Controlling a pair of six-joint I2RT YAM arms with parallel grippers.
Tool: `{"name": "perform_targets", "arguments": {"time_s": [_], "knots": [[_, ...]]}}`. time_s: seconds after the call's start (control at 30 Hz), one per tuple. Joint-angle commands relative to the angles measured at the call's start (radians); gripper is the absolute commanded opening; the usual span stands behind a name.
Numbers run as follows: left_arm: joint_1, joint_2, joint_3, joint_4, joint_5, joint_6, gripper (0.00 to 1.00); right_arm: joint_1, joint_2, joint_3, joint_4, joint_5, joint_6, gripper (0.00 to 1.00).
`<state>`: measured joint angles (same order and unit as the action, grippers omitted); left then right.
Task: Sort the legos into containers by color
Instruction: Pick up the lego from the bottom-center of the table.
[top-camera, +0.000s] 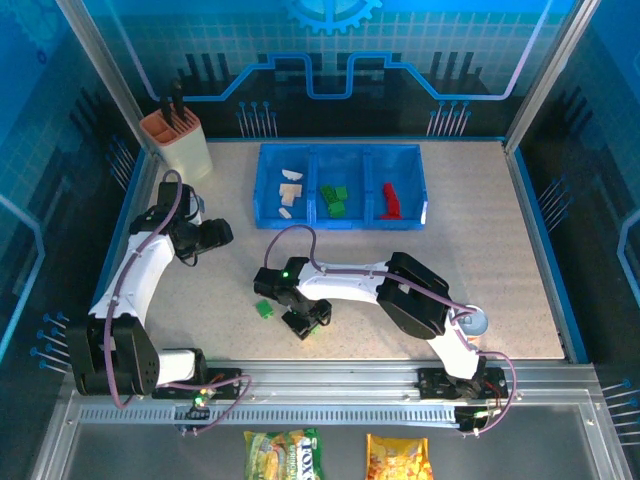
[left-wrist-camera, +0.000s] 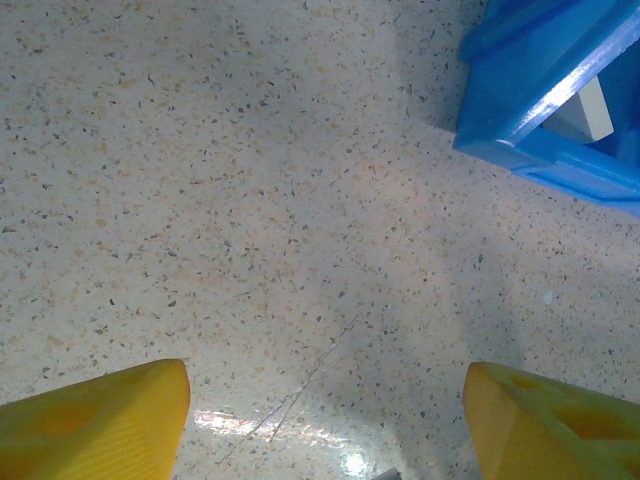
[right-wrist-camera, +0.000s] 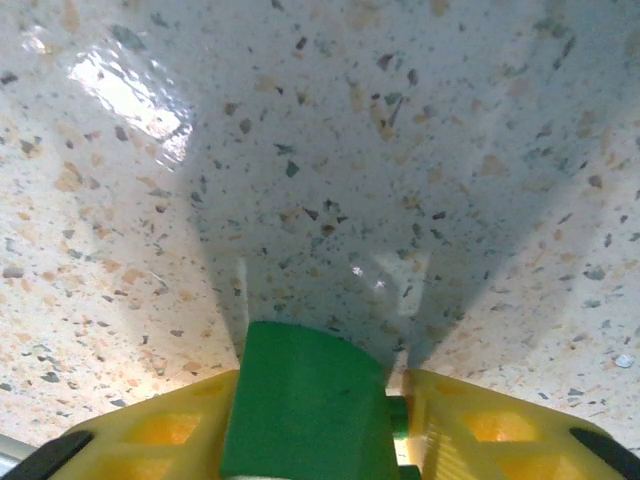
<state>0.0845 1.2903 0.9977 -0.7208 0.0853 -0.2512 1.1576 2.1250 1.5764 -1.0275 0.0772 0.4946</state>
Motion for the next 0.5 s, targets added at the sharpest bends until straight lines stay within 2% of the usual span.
{"name": "perform_targets", "arguments": {"time_s": [0.0, 0.47], "knots": [[0.012, 0.007, 0.001, -0.019, 0.015, 0.026, 0.74, 0.010, 0.005, 0.001, -0.029, 0.001, 0.007, 0.42], [0.012, 0.003, 0.001, -0.021, 0.018, 0.025, 0.74, -0.033, -0.020, 0.050, -0.066, 0.028, -0.016, 0.40]]}}
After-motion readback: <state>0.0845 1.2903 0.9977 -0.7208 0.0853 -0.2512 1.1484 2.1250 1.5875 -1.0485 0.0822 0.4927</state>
